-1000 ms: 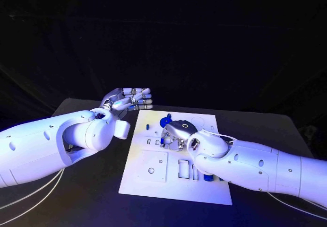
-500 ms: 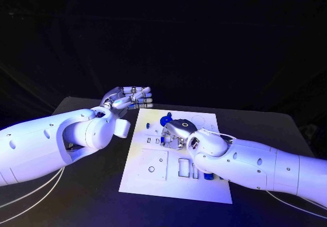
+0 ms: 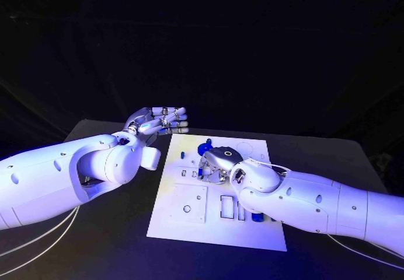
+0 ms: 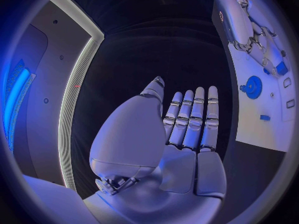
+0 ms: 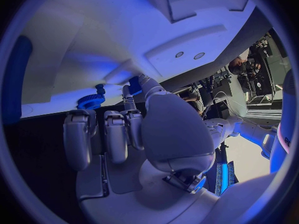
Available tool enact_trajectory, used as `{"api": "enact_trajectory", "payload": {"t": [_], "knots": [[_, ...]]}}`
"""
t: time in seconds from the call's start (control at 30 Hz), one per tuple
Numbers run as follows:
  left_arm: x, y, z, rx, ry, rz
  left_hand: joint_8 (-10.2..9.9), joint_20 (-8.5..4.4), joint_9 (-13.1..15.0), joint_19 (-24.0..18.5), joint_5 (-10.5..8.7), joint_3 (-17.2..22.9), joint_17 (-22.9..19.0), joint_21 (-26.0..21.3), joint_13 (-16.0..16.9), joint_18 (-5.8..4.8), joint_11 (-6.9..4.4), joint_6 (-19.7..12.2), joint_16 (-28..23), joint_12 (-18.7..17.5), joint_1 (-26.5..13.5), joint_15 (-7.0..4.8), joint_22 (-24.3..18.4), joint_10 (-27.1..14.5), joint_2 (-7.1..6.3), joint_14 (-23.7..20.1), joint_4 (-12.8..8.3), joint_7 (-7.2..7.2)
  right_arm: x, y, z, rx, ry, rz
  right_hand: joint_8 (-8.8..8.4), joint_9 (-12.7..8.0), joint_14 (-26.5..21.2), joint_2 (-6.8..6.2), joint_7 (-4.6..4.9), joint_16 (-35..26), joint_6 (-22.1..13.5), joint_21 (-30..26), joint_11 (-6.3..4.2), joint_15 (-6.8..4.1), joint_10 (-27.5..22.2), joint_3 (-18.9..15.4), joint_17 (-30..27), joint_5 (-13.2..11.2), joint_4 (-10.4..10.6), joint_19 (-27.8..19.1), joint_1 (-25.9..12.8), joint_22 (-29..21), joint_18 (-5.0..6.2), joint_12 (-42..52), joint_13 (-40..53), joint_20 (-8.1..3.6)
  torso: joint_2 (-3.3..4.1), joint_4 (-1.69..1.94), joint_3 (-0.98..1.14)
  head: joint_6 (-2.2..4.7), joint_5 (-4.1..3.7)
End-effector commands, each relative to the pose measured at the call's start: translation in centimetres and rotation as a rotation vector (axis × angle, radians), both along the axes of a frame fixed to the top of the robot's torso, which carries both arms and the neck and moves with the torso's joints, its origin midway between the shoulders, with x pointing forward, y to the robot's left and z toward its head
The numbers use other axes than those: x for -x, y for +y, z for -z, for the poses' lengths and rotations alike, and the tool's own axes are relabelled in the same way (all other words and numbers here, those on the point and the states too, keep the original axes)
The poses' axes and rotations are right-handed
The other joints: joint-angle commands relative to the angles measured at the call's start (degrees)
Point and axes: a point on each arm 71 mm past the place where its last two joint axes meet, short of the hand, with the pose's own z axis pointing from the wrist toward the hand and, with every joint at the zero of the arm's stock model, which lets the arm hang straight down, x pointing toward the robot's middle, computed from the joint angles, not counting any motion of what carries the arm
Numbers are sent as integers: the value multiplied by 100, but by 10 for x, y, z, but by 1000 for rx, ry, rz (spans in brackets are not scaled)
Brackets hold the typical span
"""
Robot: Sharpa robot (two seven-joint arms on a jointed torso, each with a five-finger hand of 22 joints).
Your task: Assemble the parts on the task board
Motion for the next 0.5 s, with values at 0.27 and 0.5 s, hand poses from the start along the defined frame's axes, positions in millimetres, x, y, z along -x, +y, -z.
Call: {"api": "enact_trajectory", "payload": {"t": [0.27,0.5], "knots": [[1,-2,-1,5,-7,18,-20,0,1,14,-29,-19,8,30,1,88,-20,13,-24,-29,43,-10,-8,1,2,37,-30,6,0,0,5,25,24,-7,-29,-6,598,-103,-41,24,-2,-44,48,41,187,22,1506,6,-3,195,-21,1044,-58,-39,924,-8,2,-1,-4,10,16],[1,-2,-1,5,-6,18,-20,0,1,14,-29,-19,8,30,1,88,-20,13,-24,-29,43,-10,-8,1,2,37,-30,6,0,1,5,29,28,-10,-39,-9,598,-121,-33,24,-16,-59,56,48,178,19,1506,3,-8,183,-27,1032,-54,-52,914,-2,-1,-2,-4,9,10]]}}
